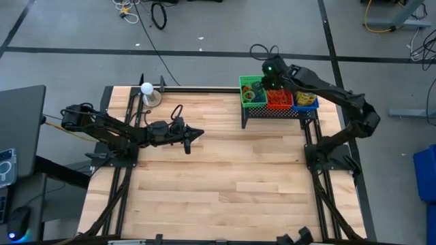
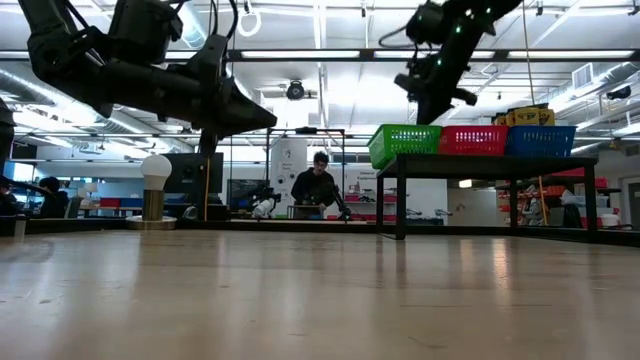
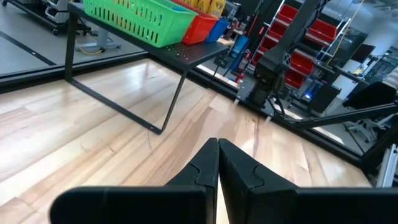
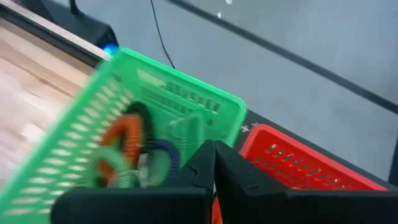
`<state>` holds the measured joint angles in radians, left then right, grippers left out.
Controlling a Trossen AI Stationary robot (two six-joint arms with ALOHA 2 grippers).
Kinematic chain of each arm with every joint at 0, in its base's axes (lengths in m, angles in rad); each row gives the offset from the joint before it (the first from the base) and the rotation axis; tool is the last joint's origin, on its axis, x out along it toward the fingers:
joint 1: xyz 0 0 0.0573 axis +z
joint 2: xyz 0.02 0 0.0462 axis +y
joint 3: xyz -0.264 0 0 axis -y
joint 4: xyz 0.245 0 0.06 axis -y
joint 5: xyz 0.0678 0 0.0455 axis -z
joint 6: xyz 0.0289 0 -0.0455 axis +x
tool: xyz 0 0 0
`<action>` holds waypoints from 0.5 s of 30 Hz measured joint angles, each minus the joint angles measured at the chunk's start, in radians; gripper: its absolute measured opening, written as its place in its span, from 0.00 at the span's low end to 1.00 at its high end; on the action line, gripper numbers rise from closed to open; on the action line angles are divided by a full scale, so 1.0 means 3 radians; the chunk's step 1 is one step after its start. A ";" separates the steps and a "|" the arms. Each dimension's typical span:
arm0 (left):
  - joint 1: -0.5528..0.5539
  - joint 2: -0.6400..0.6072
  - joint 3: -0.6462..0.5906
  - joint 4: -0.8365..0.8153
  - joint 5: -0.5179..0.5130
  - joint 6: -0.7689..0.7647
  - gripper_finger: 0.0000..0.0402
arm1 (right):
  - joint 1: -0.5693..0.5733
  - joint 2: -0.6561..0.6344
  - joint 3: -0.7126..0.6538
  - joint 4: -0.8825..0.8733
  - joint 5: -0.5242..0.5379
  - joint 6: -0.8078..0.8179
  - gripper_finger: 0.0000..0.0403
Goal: Pick & Place Office Desk Supplies
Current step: Adjust the green bin
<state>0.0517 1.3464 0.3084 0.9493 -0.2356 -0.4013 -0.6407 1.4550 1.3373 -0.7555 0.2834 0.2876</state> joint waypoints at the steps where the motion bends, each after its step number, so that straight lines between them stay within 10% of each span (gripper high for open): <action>1: 0.0000 0.0000 0.0000 -0.0015 0.0001 0.0000 0.04 | -0.0056 0.0042 0.0000 0.0014 -0.0024 -0.0044 0.03; 15: -0.0054 0.0000 0.0000 -0.0042 0.0027 0.0001 0.04 | -0.0132 0.0319 -0.0001 0.0087 0.0114 -0.0203 0.01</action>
<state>0.0354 1.3464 0.3084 0.9367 -0.2273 -0.4010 -0.6804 1.5509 1.3369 -0.7294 0.3176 0.2268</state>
